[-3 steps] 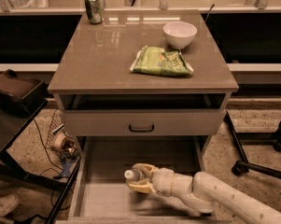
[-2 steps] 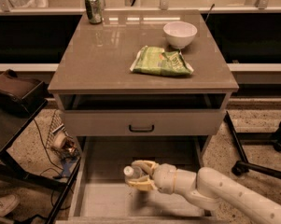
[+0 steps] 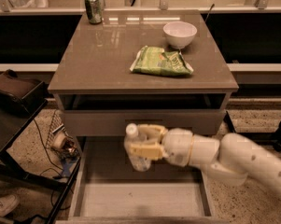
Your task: Pick blue plastic bottle from middle drawer and place on counter
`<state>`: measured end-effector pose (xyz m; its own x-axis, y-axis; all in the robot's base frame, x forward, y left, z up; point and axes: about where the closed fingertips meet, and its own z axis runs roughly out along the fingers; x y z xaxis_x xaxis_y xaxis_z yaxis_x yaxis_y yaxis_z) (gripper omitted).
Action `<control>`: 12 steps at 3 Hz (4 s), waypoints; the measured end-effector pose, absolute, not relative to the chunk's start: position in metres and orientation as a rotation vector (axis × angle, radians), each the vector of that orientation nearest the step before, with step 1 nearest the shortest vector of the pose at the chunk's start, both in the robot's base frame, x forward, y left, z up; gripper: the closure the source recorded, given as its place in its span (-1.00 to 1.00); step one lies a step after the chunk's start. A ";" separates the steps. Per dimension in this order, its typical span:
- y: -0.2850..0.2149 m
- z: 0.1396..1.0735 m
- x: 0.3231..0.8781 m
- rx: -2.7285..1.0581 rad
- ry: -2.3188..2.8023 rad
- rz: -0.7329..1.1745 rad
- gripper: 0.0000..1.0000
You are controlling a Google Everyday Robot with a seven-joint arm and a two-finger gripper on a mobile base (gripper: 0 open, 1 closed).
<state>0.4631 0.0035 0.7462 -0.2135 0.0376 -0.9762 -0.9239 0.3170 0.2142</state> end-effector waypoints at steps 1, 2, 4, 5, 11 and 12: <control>-0.001 0.869 0.509 -0.755 1.486 1.074 1.00; -0.005 0.937 0.550 -0.632 1.474 0.981 1.00; 0.009 0.966 0.574 -0.612 1.453 0.986 1.00; 0.020 1.006 0.618 -0.581 1.448 0.965 1.00; 0.154 0.954 0.807 -0.384 1.498 0.975 1.00; 0.150 0.932 0.808 -0.371 1.511 0.970 1.00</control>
Offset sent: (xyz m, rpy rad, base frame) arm 0.1240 -0.0168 0.2523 0.1095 -0.0516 -0.3516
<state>0.8081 0.1496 0.9320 -0.2080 0.3013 -0.9306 -0.7212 0.5955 0.3540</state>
